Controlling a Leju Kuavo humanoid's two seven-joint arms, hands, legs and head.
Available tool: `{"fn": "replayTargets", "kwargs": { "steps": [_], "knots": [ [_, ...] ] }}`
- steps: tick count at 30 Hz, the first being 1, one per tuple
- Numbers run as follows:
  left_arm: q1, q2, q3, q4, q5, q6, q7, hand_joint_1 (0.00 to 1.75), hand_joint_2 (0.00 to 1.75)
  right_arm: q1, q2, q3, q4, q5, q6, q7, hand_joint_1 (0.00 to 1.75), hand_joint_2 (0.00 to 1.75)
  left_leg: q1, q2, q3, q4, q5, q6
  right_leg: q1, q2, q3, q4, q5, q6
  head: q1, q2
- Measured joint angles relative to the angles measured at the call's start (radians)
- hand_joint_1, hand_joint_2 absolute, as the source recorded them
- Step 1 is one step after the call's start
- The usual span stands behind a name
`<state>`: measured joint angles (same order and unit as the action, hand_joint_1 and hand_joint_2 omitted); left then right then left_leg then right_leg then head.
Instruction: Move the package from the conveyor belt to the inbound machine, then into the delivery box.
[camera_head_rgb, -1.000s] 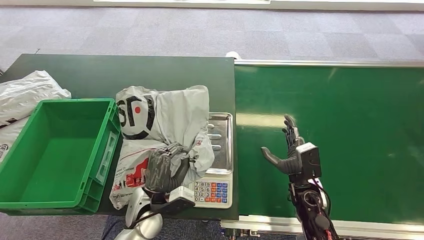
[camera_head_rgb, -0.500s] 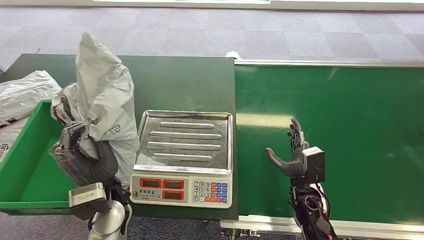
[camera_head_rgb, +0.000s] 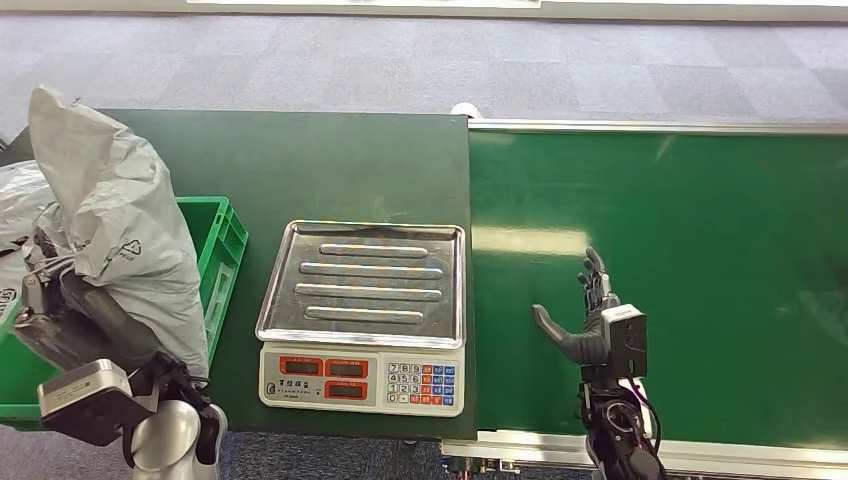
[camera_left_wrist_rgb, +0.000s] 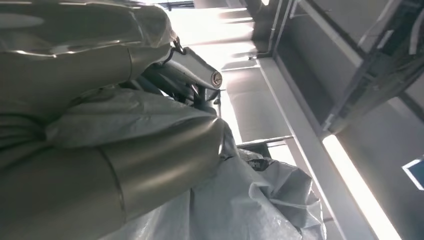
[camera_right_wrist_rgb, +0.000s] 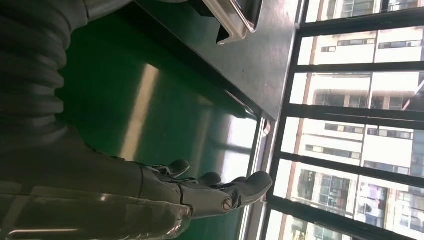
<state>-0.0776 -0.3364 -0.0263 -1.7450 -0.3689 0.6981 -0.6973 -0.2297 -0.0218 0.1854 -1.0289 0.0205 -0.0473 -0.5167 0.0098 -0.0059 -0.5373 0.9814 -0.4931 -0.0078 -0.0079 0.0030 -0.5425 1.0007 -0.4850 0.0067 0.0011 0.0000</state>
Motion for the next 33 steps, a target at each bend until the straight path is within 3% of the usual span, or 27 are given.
{"fn": "replayTargets", "kwargs": {
  "steps": [8, 13, 17, 24, 33],
  "knots": [
    [-0.029, -0.002, 0.092, 0.162, -0.079, 0.000, 0.000, 1.73, 0.00, 0.018, 0.013, 0.000, -0.007, 0.026, -0.005, 0.000, 0.00, 1.75, 0.000, 0.000, 0.000, 0.000, 0.000, 0.000, 0.000, 0.000, 0.000, 0.000, 0.000, 0.000, 0.000, 0.000],
    [-0.071, -0.002, 0.186, 0.276, -0.154, 0.000, 0.000, 1.47, 0.00, 0.010, 0.029, -0.001, -0.002, 0.051, 0.005, -0.006, 0.00, 1.75, 0.000, 0.000, 0.000, 0.000, 0.000, 0.000, 0.000, 0.000, 0.000, 0.000, 0.000, 0.000, 0.000, 0.000],
    [-0.101, -0.002, 0.260, 0.328, -0.121, 0.000, 0.000, 0.00, 0.00, 0.001, 0.035, -0.002, 0.005, 0.058, 0.013, -0.008, 0.00, 1.75, 0.000, 0.000, 0.000, 0.000, 0.000, 0.000, 0.000, 0.000, 0.000, 0.000, 0.000, 0.000, 0.000, 0.000],
    [-0.125, -0.002, 0.348, 0.301, -0.075, 0.000, 0.000, 0.00, 0.00, -0.011, 0.040, -0.002, 0.022, 0.061, 0.015, -0.011, 0.00, 1.75, 0.000, 0.000, 0.000, 0.000, 0.000, 0.000, 0.000, 0.000, 0.000, 0.000, 0.000, 0.000, 0.000, 0.000],
    [-0.132, -0.003, 0.393, 0.150, -0.034, 0.000, -0.002, 0.00, 0.00, -0.032, 0.040, -0.002, 0.045, 0.058, 0.020, -0.021, 0.00, 1.75, 0.000, 0.000, 0.000, 0.000, 0.000, 0.000, 0.000, 0.000, 0.000, 0.000, 0.000, 0.000, 0.000, 0.000]
  ]
}}
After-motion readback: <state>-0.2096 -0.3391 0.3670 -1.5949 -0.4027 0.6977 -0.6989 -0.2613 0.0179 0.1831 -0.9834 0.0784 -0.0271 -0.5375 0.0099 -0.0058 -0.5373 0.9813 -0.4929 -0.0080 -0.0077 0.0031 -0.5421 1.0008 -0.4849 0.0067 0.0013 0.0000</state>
